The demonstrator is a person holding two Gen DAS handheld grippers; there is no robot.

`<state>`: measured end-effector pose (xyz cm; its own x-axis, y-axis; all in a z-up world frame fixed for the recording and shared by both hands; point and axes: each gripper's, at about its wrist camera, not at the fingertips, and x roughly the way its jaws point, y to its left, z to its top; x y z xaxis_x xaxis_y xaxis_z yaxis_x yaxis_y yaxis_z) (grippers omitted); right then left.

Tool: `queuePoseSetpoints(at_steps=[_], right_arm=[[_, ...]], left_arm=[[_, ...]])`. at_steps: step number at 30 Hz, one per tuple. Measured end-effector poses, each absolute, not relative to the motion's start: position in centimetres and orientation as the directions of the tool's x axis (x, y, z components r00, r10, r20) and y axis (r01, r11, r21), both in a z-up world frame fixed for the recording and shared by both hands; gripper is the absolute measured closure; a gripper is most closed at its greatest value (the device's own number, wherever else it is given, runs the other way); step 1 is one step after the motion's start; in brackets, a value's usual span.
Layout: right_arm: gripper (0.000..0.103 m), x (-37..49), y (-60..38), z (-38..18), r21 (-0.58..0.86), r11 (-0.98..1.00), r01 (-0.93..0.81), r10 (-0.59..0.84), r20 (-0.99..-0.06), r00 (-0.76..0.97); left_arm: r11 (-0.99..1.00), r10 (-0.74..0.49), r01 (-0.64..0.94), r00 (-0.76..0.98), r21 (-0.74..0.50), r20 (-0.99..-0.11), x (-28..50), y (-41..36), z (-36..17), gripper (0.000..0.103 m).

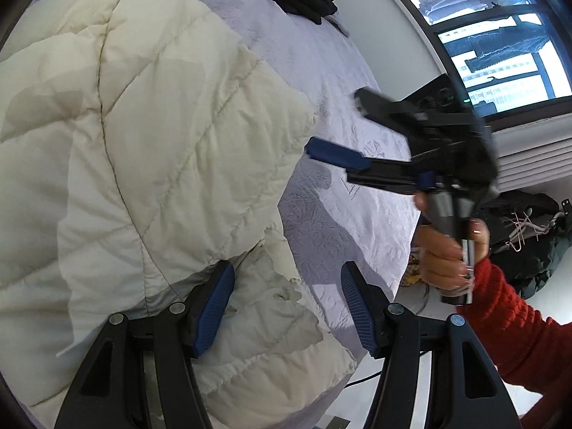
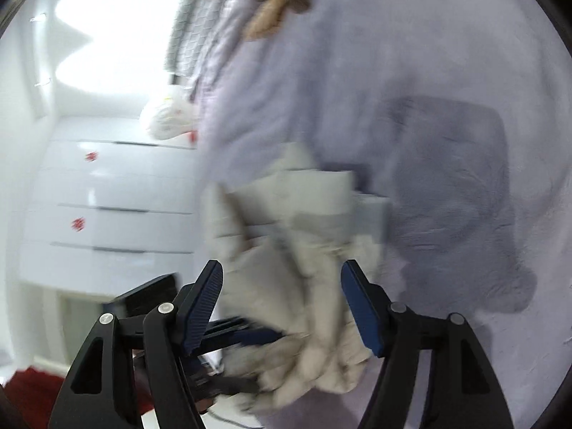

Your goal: Fold large clothes

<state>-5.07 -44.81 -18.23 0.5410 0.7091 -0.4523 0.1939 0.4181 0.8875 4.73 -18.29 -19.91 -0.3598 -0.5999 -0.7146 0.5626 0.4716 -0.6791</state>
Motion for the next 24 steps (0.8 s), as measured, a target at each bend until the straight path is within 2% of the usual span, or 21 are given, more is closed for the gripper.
queuePoseSetpoints(at_steps=[2, 4, 5, 6, 9, 12, 15, 16, 17, 18, 20, 24], right_arm=[[0.032, -4.8, -43.6, -17.8, 0.874, 0.453, 0.177, 0.718, -0.475, 0.51], [0.041, -3.6, -42.3, -18.2, 0.87, 0.465, 0.164, 0.74, -0.484, 0.468], [0.071, -3.1, -41.6, -18.9, 0.866, 0.472, 0.164, 0.75, -0.492, 0.442], [0.093, -2.8, -41.2, -19.7, 0.855, 0.489, 0.172, 0.75, -0.514, 0.416], [0.093, -2.1, -40.8, -21.0, 0.798, 0.568, 0.203, 0.698, -0.598, 0.395], [0.093, -1.6, -41.0, -23.0, 0.78, 0.578, 0.242, 0.684, -0.624, 0.379], [0.093, -1.3, -40.9, -24.0, 0.782, 0.57, 0.251, 0.688, -0.622, 0.375], [0.093, -0.5, -40.3, -24.0, 0.783, 0.569, 0.251, 0.689, -0.621, 0.374], [0.093, -0.4, -40.2, -24.1, 0.784, 0.567, 0.253, 0.691, -0.62, 0.373], [0.093, -0.3, -40.2, -24.2, 0.784, 0.567, 0.254, 0.691, -0.62, 0.372], [0.093, 0.2, -40.0, -24.5, 0.784, 0.565, 0.258, 0.691, -0.62, 0.371], [0.093, -0.2, -40.1, -25.4, 0.783, 0.564, 0.262, 0.691, -0.621, 0.37]], left_arm=[[0.474, -0.593, 0.572, -0.355, -0.67, -0.722, 4.6, -18.3, -19.9, 0.04], [0.478, -0.583, 0.586, -0.345, -0.654, -0.736, 4.3, -18.4, -19.8, 0.04], [0.483, -0.576, 0.595, -0.336, -0.642, -0.745, 4.2, -18.4, -19.7, 0.04], [0.489, -0.571, 0.599, -0.329, -0.634, -0.752, 4.1, -18.8, -19.4, 0.04], [0.499, -0.567, 0.605, -0.314, -0.621, -0.762, 3.9, -18.1, -18.0, 0.04], [0.499, -0.597, 0.601, -0.285, -0.624, -0.75, 4.4, -16.2, -15.7, 0.04], [0.533, -0.668, 0.521, -0.224, -0.666, -0.71, 6.8, -11.9, -13.4, 0.04], [0.555, -0.693, 0.472, -0.194, -0.685, -0.695, 8.1, -10.0, -13.0, 0.038], [0.579, -0.71, 0.422, -0.162, -0.698, -0.686, 9.4, -8.1, -13.0, 0.022], [0.6, -0.72, 0.38, -0.126, -0.704, -0.682, 10.4, -6.6, -13.2, 0.015], [0.642, -0.718, 0.302, -0.084, -0.704, -0.691, 12.4, -4.7, -14.0, 0.014], [0.624, -0.749, 0.156, -0.157, -0.765, -0.643, 14.6, -2.8, -18.6, 0.014]])
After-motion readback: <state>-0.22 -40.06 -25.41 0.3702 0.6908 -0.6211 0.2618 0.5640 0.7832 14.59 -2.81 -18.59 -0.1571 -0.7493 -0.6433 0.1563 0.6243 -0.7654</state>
